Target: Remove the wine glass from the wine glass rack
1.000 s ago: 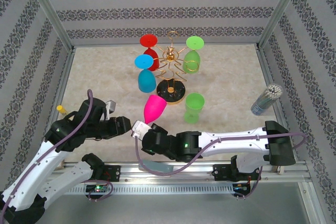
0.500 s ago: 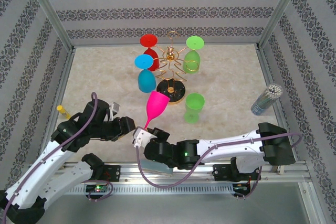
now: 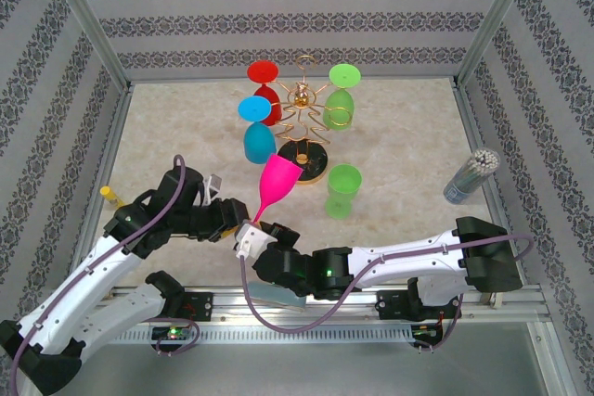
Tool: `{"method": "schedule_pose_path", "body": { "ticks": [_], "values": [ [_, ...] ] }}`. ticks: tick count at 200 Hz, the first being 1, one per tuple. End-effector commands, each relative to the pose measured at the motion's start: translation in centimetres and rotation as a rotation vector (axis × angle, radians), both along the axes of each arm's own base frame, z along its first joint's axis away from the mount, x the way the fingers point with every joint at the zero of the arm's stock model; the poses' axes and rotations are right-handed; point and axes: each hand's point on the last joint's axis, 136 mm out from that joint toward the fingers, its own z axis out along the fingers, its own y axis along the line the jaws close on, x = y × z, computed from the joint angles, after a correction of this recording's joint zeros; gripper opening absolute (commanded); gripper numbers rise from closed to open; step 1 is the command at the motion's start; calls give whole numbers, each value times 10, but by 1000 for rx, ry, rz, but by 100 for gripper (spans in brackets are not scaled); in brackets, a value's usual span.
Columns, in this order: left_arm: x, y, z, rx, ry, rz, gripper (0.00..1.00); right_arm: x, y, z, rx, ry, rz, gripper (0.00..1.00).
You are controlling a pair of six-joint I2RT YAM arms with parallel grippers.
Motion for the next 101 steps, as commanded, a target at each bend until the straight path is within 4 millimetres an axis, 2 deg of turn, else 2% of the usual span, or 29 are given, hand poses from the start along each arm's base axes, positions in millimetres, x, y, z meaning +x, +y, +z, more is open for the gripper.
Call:
{"method": "schedule_pose_path", "body": {
  "ticks": [1,101],
  "values": [
    [7,-4,5,-32,-22,7,46,-1,3,15,44,-21,-3,0],
    [9,-6,-1,-37,-24,1,33,-4,13,30,74,-29,27,0]
  ]
}}
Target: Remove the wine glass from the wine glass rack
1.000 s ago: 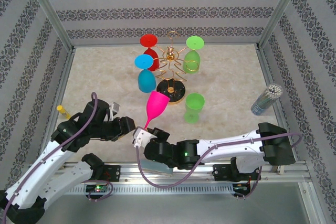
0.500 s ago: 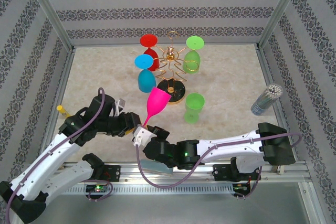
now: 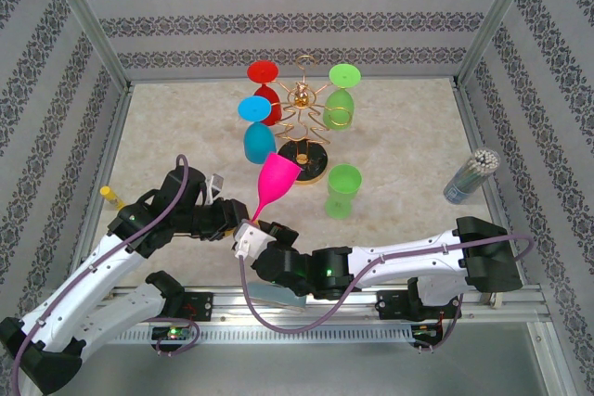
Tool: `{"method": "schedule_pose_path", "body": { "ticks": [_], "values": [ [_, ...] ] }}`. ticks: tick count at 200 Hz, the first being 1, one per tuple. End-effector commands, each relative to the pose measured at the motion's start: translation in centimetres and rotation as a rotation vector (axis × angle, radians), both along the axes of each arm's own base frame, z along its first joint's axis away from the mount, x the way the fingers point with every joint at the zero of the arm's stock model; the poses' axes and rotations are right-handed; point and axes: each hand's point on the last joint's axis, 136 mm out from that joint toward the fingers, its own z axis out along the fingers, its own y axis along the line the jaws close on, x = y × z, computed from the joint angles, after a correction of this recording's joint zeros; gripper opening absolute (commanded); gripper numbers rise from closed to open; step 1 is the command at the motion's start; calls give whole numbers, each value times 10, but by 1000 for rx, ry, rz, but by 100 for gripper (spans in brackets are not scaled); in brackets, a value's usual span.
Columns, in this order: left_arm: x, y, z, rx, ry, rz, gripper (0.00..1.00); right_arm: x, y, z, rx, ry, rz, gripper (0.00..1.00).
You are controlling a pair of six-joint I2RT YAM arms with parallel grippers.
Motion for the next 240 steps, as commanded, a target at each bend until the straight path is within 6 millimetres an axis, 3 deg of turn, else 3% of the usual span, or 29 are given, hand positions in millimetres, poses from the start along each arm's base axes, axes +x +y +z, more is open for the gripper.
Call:
{"method": "schedule_pose_path", "body": {
  "ticks": [1,57,93,149,198,240],
  "values": [
    [5,-3,5,-30,-25,-1,33,-4,10,24,66,-15,21,0],
    [5,-2,3,-32,-29,2,19,-6,14,29,71,-16,39,0],
    [5,-2,1,-35,-35,5,0,-7,15,35,89,-8,50,0],
    [8,-2,3,-42,-70,5,0,-13,11,52,161,45,76,9],
    [14,-4,8,-71,-124,19,0,-15,2,63,215,86,75,32],
    [17,-4,8,-83,-149,27,0,-18,-8,75,266,128,74,37]
  ]
}}
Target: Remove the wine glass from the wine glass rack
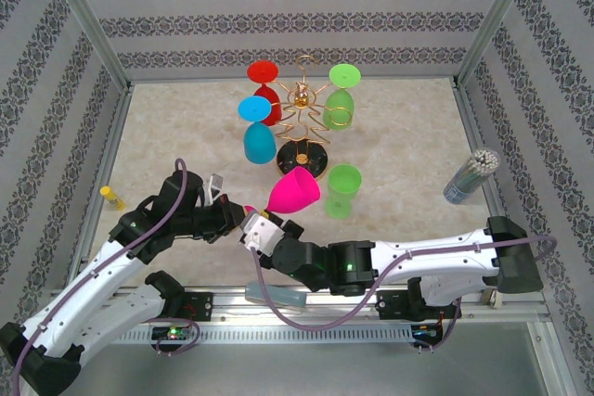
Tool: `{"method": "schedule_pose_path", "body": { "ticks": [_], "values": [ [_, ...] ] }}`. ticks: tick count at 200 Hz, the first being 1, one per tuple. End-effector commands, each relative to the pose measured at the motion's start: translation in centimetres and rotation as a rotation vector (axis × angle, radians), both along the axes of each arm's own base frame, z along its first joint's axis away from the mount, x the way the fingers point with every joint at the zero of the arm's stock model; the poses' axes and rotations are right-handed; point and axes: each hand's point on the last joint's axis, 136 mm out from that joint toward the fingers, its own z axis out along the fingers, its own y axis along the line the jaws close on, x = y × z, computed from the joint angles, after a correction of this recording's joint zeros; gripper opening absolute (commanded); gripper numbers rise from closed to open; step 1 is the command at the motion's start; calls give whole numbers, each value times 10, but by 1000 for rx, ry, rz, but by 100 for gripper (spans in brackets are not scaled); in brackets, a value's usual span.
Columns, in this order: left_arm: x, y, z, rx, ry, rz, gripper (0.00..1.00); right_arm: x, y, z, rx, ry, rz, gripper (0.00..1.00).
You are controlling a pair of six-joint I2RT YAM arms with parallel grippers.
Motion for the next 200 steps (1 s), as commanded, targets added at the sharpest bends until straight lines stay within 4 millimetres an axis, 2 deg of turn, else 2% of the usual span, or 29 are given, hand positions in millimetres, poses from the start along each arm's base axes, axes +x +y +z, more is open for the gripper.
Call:
{"method": "schedule_pose_path", "body": {
  "ticks": [1,31,58,77,135,173,200],
  "values": [
    [9,-1,12,-25,-92,1,0,-5,-2,23,90,50,9,36],
    [11,-1,15,-25,-140,-10,0,-12,-11,41,156,175,66,37],
    [12,2,12,-16,-180,-9,0,-5,-25,51,191,322,67,26],
    [13,0,9,-29,-192,-10,0,-1,-36,62,215,358,62,26],
    [16,-4,5,-62,-237,-19,0,11,-79,104,388,472,60,47],
    [18,-5,2,-101,-255,-2,0,30,-108,101,440,561,-4,52],
    [20,-8,4,-139,-276,6,0,36,-112,95,462,642,5,55]
  ]
}}
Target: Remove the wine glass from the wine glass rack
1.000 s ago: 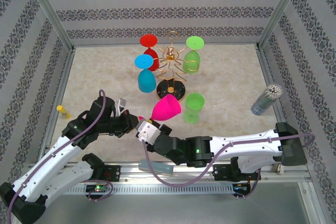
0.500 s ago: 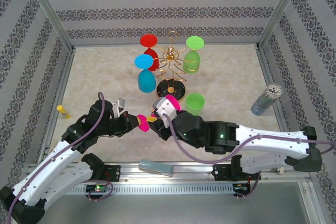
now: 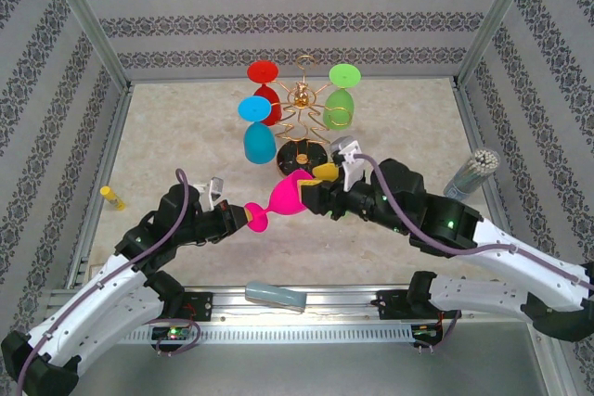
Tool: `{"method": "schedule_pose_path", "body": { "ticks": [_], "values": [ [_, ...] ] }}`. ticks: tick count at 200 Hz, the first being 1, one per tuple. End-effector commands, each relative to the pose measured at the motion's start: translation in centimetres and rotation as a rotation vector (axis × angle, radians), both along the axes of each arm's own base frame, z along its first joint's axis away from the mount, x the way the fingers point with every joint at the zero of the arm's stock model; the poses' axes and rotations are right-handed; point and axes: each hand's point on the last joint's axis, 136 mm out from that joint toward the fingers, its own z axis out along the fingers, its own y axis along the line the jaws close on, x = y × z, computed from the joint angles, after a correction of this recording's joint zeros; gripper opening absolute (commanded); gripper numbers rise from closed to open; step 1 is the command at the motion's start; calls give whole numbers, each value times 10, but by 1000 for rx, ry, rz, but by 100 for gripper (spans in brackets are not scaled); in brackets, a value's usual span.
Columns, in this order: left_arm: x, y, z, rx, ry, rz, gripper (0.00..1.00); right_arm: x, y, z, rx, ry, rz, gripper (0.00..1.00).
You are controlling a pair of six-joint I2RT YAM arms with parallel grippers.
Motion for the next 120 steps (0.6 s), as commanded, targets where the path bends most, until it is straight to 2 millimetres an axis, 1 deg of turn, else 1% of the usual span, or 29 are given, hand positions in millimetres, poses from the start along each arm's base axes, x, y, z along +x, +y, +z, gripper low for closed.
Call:
{"method": "schedule_pose_path", "body": {
  "ticks": [1,41,90,120],
  "values": [
    [8,-5,20,-81,-86,6,0,-9,2,-6,34,112,74,55],
    [11,-7,22,-107,-110,11,0,-2,6,-14,38,170,91,57],
    [13,-7,17,-106,-108,21,0,2,21,-21,7,207,124,57],
    [14,-6,15,-101,-105,25,0,5,26,-21,0,206,129,52]
  ]
}}
